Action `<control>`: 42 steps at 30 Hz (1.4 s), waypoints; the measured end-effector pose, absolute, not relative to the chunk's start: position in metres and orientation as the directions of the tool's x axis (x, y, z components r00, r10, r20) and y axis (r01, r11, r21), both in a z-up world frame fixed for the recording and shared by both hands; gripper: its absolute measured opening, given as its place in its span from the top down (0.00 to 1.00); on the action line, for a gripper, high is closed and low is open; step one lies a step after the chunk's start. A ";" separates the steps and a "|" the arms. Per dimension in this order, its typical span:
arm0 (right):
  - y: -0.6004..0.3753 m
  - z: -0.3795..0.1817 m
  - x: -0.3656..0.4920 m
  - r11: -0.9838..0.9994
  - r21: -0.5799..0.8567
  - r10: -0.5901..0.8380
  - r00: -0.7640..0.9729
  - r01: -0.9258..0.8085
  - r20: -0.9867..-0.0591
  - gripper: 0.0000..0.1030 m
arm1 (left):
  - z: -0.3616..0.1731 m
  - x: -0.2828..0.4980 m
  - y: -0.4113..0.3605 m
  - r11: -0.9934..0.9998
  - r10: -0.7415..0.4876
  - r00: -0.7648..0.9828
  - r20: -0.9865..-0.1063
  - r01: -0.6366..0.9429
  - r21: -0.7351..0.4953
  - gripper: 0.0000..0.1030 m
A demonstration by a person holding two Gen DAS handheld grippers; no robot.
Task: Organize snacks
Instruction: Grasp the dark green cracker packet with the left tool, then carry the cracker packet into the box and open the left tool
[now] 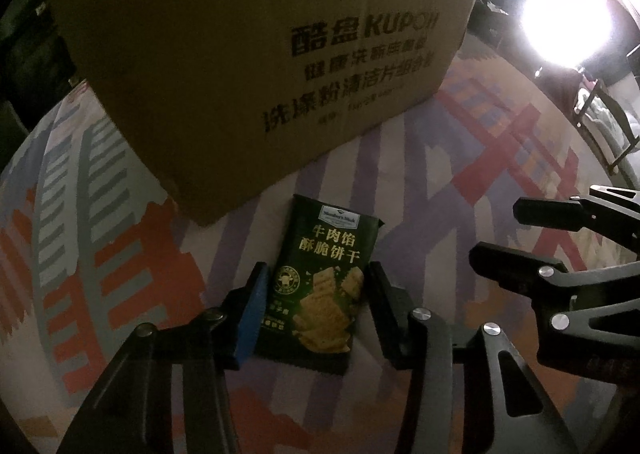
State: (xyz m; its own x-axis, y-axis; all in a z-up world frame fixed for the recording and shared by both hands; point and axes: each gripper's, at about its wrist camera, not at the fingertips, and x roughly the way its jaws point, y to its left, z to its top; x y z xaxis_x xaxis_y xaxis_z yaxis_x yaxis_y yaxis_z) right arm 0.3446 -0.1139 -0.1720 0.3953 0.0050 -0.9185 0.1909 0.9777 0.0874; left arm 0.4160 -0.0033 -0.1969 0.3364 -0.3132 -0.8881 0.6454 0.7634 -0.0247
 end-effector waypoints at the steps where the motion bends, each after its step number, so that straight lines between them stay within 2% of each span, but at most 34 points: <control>1: -0.115 -0.171 0.344 0.978 0.090 0.008 0.398 0.188 -0.917 0.45 | -0.196 0.414 -0.003 0.769 -0.314 0.337 -0.888 0.638 -0.030 0.54; 20: -0.131 -0.106 0.315 0.988 0.119 0.055 0.511 0.095 -0.858 0.45 | -0.108 0.363 0.006 0.891 -0.312 0.502 -0.807 0.449 -0.065 0.54; 27: -0.145 -0.076 0.307 0.987 0.141 0.076 0.566 0.073 -0.821 0.45 | -0.071 0.353 -0.004 0.902 -0.313 0.551 -0.774 0.427 -0.061 0.54; 42: -0.171 -0.019 0.339 0.987 0.147 0.071 0.660 0.060 -0.748 0.45 | -0.010 0.390 -0.031 0.911 -0.295 0.623 -0.725 0.413 -0.016 0.54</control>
State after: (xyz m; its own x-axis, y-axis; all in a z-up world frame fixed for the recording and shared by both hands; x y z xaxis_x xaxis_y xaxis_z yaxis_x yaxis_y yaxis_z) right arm 0.3390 -0.1714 -0.0194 0.6604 0.0710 -0.7475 0.0597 0.9874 0.1466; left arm 0.3899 -0.0312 -0.0095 0.6226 -0.2947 -0.7249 0.4129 0.9106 -0.0156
